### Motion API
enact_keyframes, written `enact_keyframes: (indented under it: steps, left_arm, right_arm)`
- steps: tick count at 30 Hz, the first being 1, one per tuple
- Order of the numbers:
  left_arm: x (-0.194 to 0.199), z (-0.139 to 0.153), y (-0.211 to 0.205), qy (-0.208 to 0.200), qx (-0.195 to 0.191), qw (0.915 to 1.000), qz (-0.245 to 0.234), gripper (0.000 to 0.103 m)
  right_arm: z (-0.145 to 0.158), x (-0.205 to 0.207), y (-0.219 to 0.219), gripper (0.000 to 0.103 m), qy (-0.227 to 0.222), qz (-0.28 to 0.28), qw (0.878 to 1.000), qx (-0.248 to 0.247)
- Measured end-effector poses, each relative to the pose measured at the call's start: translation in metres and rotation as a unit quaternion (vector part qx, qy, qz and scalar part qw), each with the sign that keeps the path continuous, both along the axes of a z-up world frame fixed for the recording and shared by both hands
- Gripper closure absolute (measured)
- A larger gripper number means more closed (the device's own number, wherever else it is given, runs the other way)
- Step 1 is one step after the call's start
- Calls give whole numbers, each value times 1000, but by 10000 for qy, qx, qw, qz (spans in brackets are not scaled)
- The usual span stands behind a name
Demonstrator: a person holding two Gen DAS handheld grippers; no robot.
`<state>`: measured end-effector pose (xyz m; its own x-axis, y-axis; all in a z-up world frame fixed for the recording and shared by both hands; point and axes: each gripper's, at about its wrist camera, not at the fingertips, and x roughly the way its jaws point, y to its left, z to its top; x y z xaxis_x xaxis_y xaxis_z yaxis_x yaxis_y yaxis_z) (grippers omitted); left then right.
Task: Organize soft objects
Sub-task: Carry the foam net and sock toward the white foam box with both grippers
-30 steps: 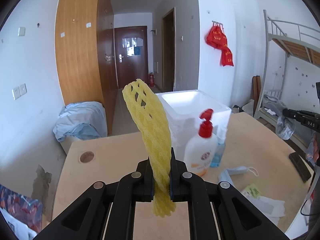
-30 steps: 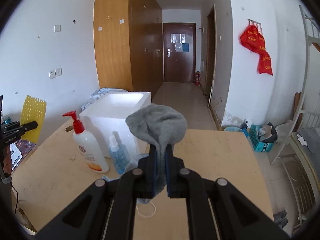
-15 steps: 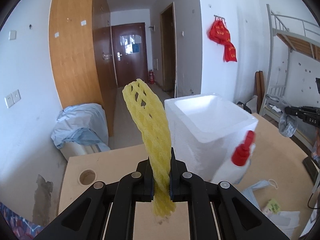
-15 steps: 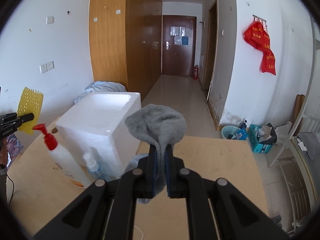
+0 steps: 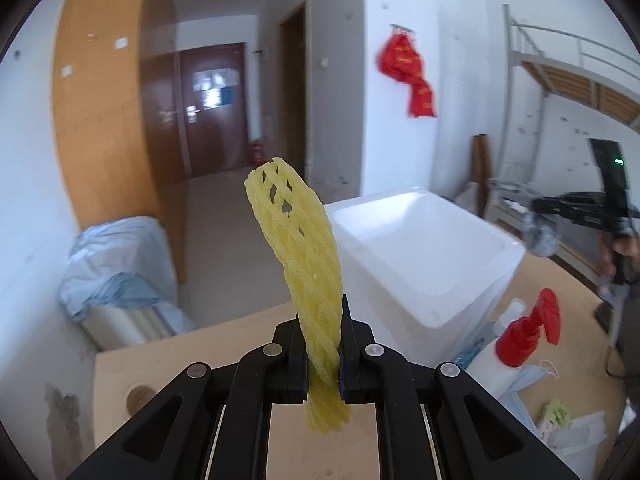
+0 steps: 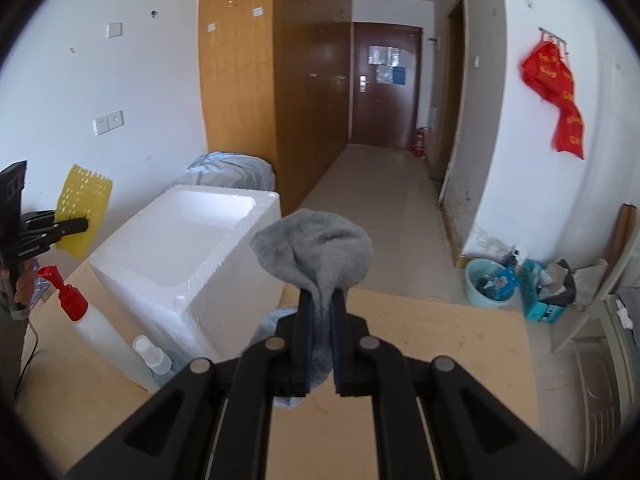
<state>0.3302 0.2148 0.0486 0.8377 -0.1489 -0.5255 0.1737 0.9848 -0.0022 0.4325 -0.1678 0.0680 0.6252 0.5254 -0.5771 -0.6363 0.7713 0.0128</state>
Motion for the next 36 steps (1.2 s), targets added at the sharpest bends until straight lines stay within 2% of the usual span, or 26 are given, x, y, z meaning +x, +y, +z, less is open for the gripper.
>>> enact_keyframes:
  steps: [5,18,25,30,36]
  left_arm:
    - [7,6,-2,-133,-113,9984,-545,93]
    - [26,26,-20,-243,192,9935,-1096,93]
    - [46,33,-22,-251,75,9917,-1262,93]
    - [61,34,-37,-209,6,9876,-1555,93]
    - [79,33,-53,-197,34,9866,-1618,93]
  right_arm:
    - [5,9,-1,93,138,308,9992,232]
    - [25,-8,20,93,-76,714,9971,259]
    - [25,-11,20,93,-96,764,9967,264]
    - [26,-9,22,93,-81,787,9964,305]
    - [26,-11,24,93,-81,849,9959,314]
